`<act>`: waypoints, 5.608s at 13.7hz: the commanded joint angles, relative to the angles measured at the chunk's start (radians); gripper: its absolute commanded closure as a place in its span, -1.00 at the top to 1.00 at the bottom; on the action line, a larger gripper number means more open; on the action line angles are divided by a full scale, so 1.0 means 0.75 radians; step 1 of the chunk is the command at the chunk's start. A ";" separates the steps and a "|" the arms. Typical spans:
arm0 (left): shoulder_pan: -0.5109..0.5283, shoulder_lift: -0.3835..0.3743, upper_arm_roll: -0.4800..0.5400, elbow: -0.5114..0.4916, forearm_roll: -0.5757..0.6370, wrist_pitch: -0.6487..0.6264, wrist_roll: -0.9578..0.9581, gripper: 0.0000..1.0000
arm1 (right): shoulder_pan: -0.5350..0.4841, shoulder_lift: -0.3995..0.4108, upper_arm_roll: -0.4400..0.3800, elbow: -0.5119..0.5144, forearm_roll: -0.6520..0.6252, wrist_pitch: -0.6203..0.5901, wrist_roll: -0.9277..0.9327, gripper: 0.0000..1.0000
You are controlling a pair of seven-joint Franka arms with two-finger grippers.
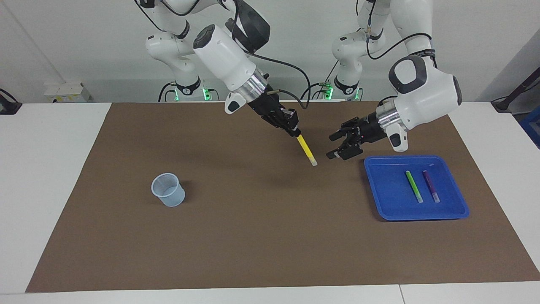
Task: Right arm passes pens to left for tray arrangement
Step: 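Carry the yellow pen toward the left gripper while the left gripper approaches, then grasp the yellow pen with the left gripper and open the right gripper, then lower the yellow pen into the tray while the right gripper withdraws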
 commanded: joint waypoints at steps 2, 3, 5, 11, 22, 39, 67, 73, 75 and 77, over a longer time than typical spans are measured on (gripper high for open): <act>-0.007 -0.018 -0.031 -0.016 -0.060 0.078 0.003 0.76 | 0.004 0.004 0.000 -0.001 0.038 0.033 0.018 -1.00; -0.009 -0.018 -0.033 -0.018 -0.060 0.095 0.003 0.74 | 0.004 0.004 0.000 -0.001 0.038 0.031 0.018 -1.00; -0.047 -0.018 -0.039 -0.026 -0.062 0.140 0.003 0.67 | 0.002 0.004 0.000 0.001 0.038 0.033 0.016 -1.00; -0.080 -0.020 -0.039 -0.048 -0.060 0.189 0.001 0.51 | 0.002 0.004 0.002 -0.001 0.038 0.031 0.018 -1.00; -0.099 -0.026 -0.039 -0.054 -0.060 0.197 0.027 -1.00 | -0.001 0.004 0.000 0.001 0.038 0.031 0.016 -1.00; -0.021 -0.047 -0.029 -0.058 0.309 -0.015 0.485 -1.00 | -0.301 -0.110 -0.012 0.013 -0.058 -0.485 -0.513 1.00; 0.271 0.295 -0.023 -0.052 1.269 0.250 1.404 -1.00 | -0.739 -0.276 -0.014 -0.003 -0.772 -0.858 -1.299 1.00; 0.298 0.282 -0.019 -0.161 1.269 0.338 1.420 -1.00 | -0.733 -0.276 -0.012 -0.003 -0.760 -0.858 -1.301 1.00; 0.318 0.268 -0.019 -0.232 1.269 0.432 1.418 -1.00 | -0.733 -0.276 -0.012 -0.003 -0.760 -0.858 -1.299 1.00; 0.321 0.268 -0.019 -0.247 1.269 0.451 1.418 -1.00 | -0.733 -0.276 -0.012 -0.003 -0.758 -0.858 -1.301 1.00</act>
